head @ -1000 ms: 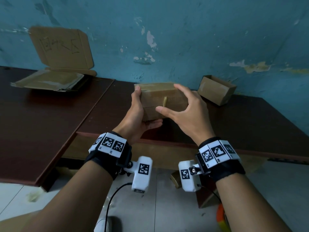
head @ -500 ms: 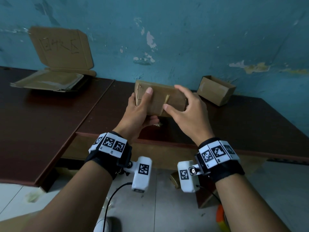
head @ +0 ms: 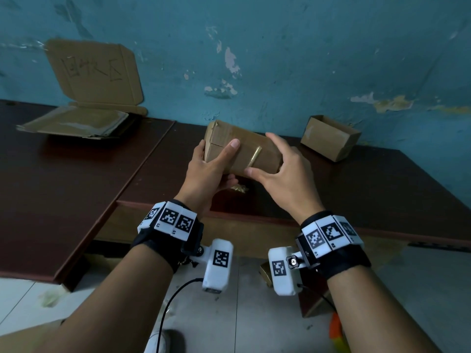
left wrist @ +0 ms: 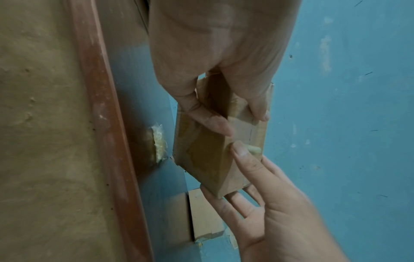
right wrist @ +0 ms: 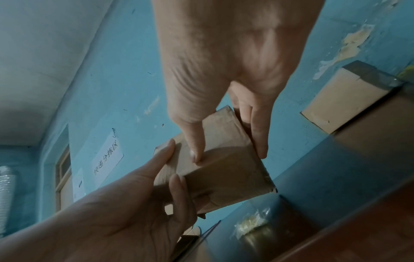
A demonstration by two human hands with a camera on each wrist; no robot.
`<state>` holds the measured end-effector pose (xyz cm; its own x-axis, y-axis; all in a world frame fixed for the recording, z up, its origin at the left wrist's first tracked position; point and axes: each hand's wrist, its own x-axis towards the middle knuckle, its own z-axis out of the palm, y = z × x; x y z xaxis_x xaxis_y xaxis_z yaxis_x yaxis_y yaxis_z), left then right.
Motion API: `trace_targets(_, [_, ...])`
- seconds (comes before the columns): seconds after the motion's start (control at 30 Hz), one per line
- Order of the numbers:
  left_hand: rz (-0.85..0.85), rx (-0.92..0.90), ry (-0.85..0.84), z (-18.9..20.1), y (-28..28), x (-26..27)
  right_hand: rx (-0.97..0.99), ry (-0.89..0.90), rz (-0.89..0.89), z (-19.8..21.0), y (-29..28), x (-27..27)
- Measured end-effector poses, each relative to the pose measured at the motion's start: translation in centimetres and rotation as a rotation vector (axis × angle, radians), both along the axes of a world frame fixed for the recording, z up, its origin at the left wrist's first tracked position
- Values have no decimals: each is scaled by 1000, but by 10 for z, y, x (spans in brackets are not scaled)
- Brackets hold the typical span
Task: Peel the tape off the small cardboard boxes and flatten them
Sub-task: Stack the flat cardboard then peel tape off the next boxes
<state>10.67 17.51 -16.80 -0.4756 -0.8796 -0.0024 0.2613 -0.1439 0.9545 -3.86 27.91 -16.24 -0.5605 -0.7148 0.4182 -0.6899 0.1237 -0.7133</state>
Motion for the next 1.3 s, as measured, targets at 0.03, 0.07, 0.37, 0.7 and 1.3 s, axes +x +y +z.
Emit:
trace_targets(0.03, [3,-2,1,0,0,0,1,-5,8,-1,1,0])
trace_targets(0.07, [6,-5,1,-1,-2,0,-2,-8,13,-1,1,1])
trace_targets(0.37, [18,-20,16,-3,-3,-2,17,33,-25,3,3,4])
trace_targets(0.7, [34,-7,32,-3,-6,0,9,-78,127,-7,-2,-8])
trace_targets(1.3, [42,11,35,-5,-7,-3,-85,-89,43,1,1,-2])
